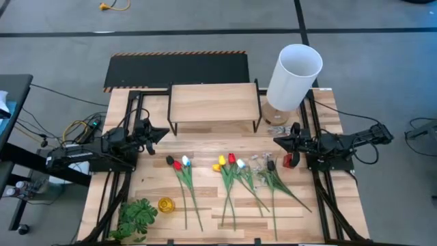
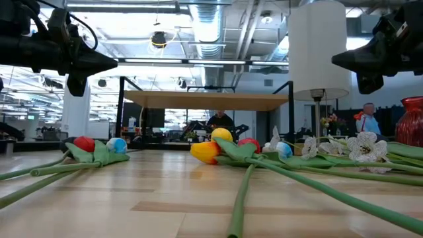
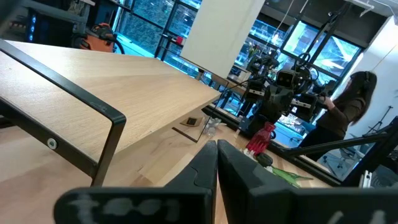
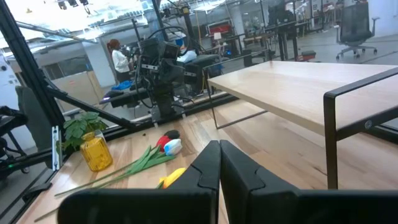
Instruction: Pick and place flowers into a vace then onto a shelf
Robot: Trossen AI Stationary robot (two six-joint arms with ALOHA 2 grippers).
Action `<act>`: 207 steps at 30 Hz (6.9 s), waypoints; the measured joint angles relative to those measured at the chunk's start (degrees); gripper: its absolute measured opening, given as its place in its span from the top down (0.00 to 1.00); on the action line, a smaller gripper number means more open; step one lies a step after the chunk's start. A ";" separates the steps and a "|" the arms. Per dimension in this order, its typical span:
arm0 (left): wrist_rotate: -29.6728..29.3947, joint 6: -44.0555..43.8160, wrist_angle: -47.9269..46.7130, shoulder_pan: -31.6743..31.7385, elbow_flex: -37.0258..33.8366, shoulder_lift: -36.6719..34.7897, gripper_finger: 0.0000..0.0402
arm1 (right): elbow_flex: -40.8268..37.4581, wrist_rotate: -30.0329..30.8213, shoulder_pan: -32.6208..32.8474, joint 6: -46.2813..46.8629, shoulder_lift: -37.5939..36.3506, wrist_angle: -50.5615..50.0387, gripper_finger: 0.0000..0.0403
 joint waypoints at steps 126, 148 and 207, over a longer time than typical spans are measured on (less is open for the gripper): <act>18.75 -28.30 23.74 -2.47 0.02 0.02 1.00 | 46.20 -25.19 0.71 72.59 54.47 -80.47 0.72; 18.67 -28.09 23.74 -2.47 0.02 0.02 1.00 | 45.67 -23.59 -0.06 75.14 54.78 -80.78 0.72; 17.71 -27.34 21.16 -2.45 0.02 0.01 1.00 | 52.57 -17.34 -3.92 65.94 56.61 -80.59 0.97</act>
